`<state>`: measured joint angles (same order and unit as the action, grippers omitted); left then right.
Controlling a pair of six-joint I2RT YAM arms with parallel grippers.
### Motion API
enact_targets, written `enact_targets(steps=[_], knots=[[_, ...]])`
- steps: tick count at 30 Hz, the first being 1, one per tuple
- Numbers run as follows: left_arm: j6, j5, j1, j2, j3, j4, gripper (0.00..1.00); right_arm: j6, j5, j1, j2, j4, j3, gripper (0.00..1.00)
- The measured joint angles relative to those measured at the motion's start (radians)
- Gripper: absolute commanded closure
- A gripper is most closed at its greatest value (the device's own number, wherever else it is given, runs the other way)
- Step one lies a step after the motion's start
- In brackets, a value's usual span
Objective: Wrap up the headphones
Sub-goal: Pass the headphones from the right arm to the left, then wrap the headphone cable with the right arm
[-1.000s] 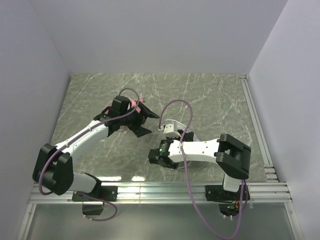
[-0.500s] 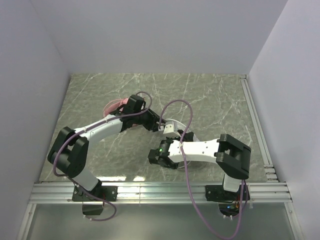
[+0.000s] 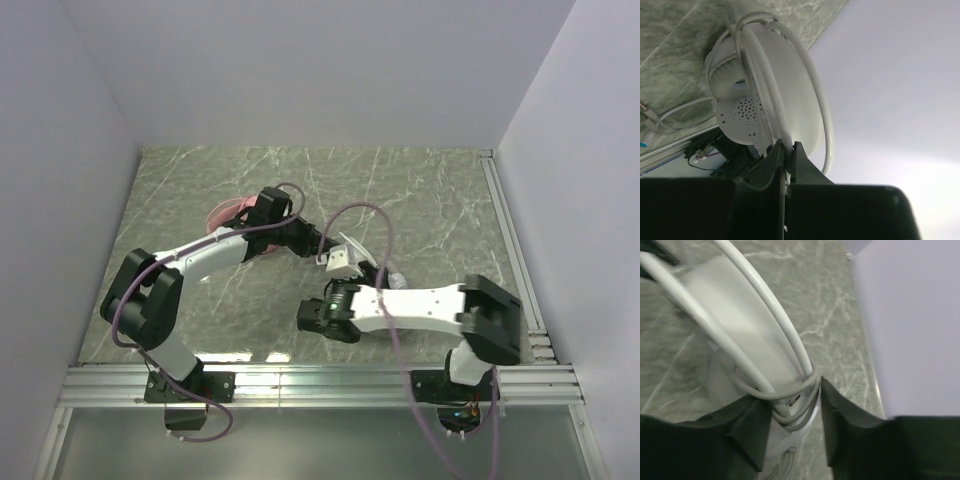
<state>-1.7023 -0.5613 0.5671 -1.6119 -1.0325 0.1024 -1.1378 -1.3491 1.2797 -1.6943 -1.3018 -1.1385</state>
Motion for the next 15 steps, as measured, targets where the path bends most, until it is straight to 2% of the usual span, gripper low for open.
enact_targets(steps=[2,6,8,15], knots=[[0.019,-0.016,0.002,-0.013,0.0,-0.015,1.0,0.173,0.067,0.012,0.096,0.148,0.05,0.41],[0.037,-0.051,0.009,-0.038,0.0,-0.019,0.99,0.507,0.339,-0.026,0.481,0.483,0.212,0.32],[0.038,-0.055,0.013,-0.04,0.0,-0.024,0.99,0.584,0.425,-0.047,0.587,0.523,0.211,0.28],[0.1,-0.053,0.011,-0.055,0.0,-0.023,1.0,0.744,0.673,-0.119,0.728,0.632,0.187,0.2]])
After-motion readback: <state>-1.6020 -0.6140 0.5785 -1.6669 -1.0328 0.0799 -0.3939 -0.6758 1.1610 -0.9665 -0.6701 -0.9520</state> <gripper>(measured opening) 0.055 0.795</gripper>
